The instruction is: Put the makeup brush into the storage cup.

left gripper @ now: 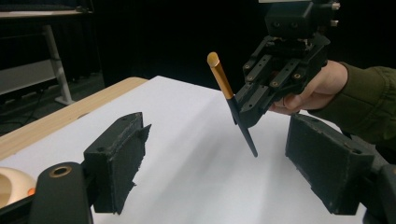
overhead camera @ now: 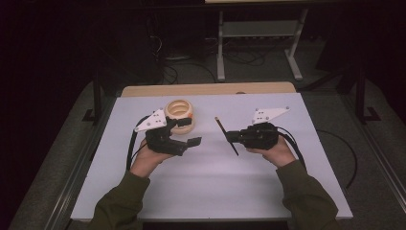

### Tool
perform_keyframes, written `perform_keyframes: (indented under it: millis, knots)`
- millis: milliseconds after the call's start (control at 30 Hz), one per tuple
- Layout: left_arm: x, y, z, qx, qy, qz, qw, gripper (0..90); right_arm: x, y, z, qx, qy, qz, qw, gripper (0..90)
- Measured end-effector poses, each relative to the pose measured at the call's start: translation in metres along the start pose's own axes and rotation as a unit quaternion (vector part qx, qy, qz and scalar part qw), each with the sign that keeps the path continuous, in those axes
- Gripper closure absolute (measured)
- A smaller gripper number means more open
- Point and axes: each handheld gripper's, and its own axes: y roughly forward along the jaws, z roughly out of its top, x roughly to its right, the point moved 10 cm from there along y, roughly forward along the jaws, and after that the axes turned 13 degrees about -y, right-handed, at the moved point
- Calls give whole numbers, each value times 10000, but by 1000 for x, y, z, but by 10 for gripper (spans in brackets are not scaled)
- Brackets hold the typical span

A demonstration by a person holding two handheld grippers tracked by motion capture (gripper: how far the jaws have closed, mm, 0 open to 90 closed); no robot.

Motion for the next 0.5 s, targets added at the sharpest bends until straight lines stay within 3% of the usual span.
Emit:
perform_keyframes:
  millis: [500]
  knots:
    - [10,12,-11,-174,15,-200,9996,313,-14,16,2,160,-91,211,9996,824]
